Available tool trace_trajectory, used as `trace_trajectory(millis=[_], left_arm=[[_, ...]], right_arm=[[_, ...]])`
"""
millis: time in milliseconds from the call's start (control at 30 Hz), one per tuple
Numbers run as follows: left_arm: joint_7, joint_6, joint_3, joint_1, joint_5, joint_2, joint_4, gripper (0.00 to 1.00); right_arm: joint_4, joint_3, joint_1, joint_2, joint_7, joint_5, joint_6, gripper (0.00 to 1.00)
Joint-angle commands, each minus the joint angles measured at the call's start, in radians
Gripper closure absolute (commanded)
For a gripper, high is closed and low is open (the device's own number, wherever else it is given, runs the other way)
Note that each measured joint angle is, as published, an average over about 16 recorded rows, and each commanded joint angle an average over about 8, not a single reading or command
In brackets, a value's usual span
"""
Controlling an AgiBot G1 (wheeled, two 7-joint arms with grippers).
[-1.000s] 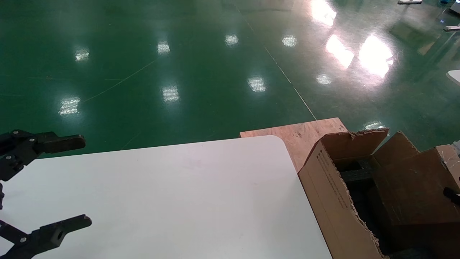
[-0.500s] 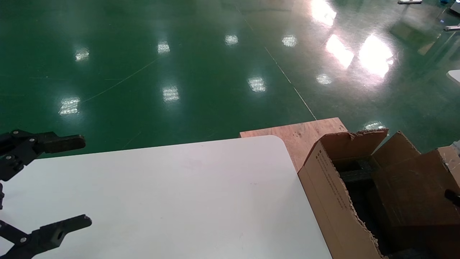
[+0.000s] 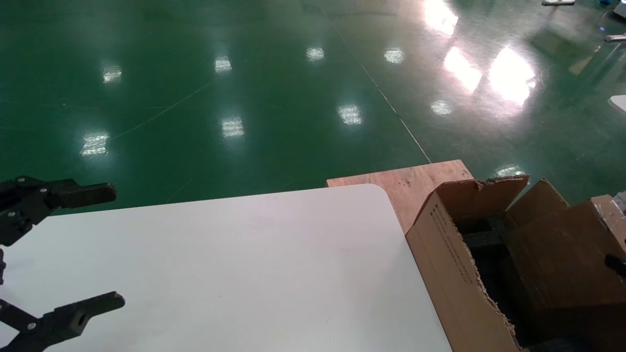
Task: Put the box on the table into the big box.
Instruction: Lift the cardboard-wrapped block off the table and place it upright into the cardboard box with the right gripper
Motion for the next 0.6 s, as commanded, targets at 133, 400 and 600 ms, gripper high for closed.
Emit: trace_trajectory(millis=[133,400,600], left_arm=[[0.000,0.000,0.000,0.000,0.000,0.000,0.000,0.00],[0.000,0.000,0.000,0.000,0.000,0.000,0.000,0.00],[0.000,0.000,0.000,0.000,0.000,0.000,0.000,0.00]], right_arm=[[0.016,0.033,-0.050,0.010,0.012,-0.002,0.008,1.00],[0.087,0.109,-0.149,0.035,0.060,-0.010,0.045,1.00],[0.157,0.205,-0.253,0.065,0.096,-0.022,0.078,1.00]])
